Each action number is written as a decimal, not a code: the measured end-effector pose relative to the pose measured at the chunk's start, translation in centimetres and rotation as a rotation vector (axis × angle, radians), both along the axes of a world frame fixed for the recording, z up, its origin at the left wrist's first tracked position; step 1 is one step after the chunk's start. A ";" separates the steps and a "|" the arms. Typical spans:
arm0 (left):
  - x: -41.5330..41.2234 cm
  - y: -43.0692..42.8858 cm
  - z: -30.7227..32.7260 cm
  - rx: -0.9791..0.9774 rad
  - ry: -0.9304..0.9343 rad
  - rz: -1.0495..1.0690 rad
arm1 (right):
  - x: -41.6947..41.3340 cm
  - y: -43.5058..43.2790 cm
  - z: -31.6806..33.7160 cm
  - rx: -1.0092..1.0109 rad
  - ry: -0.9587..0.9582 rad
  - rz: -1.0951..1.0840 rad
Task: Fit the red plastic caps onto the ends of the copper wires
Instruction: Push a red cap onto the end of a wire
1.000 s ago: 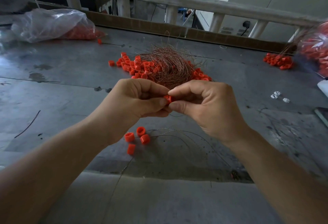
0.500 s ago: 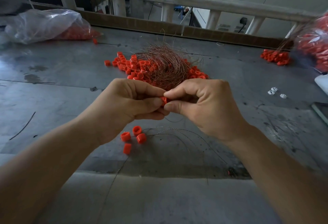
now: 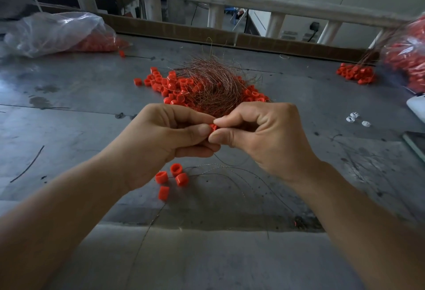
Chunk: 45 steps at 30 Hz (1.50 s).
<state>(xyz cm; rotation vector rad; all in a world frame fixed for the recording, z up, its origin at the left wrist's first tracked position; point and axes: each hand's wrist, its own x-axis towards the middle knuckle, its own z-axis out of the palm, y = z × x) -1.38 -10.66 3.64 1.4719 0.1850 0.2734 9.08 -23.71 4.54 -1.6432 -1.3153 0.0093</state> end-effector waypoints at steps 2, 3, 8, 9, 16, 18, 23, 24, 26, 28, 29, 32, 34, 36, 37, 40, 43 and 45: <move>0.0 -0.1 0.1 -0.009 -0.004 -0.011 | 0.0 0.0 0.0 0.009 0.000 0.015; 0.0 -0.1 0.1 -0.013 -0.004 -0.017 | 0.0 0.1 0.0 0.010 0.009 0.016; -0.3 0.2 0.3 -0.067 -0.020 -0.086 | 0.1 0.1 0.0 -0.051 0.068 0.063; -0.4 0.3 0.3 -0.075 -0.020 -0.108 | 0.1 0.1 0.1 -0.088 0.038 0.080; -0.5 0.0 0.3 -0.098 -0.044 -0.140 | -0.1 0.2 0.3 -0.211 -0.145 0.086; -0.5 -0.4 0.1 0.054 -0.065 -0.108 | -0.2 0.2 0.1 -0.240 -0.187 0.072; -0.5 -0.9 -0.3 0.197 -0.101 -0.073 | -0.6 0.1 0.0 -0.290 -0.216 0.058; -0.5 -0.9 -0.3 0.192 -0.107 -0.072 | -0.7 0.1 0.0 -0.281 -0.216 0.053; -0.5 -0.8 -0.3 0.174 -0.131 -0.076 | -1.0 0.2 0.1 -0.257 -0.224 0.036; -0.7 -0.9 -0.2 0.169 -0.149 -0.075 | -1.2 0.2 0.2 -0.230 -0.218 0.038; -0.7 -1.0 -0.1 0.166 -0.153 -0.074 | -1.3 0.1 0.2 -0.220 -0.210 0.043; -0.7 -1.2 0.1 0.112 -0.134 -0.058 | -1.2 0.0 0.2 -0.205 -0.167 0.047; -0.7 -1.0 0.2 0.080 -0.102 -0.047 | -1.0 0.2 0.0 -0.189 -0.142 0.055; -0.6 -0.7 0.4 0.057 -0.064 -0.048 | -1.0 0.3 -0.2 -0.167 -0.128 0.061; -0.6 -0.6 0.4 0.051 -0.049 -0.049 | -0.9 0.3 -0.3 -0.153 -0.111 0.064; -0.5 -0.2 0.6 0.031 -0.040 -0.033 | -0.6 0.2 -0.2 -0.144 -0.067 0.063; -0.5 0.2 0.9 -0.078 -0.096 -0.026 | -0.4 0.1 0.1 -0.188 0.067 0.081; -0.5 0.4 1.0 -0.150 -0.125 -0.029 | -0.3 0.1 0.3 -0.182 0.109 0.090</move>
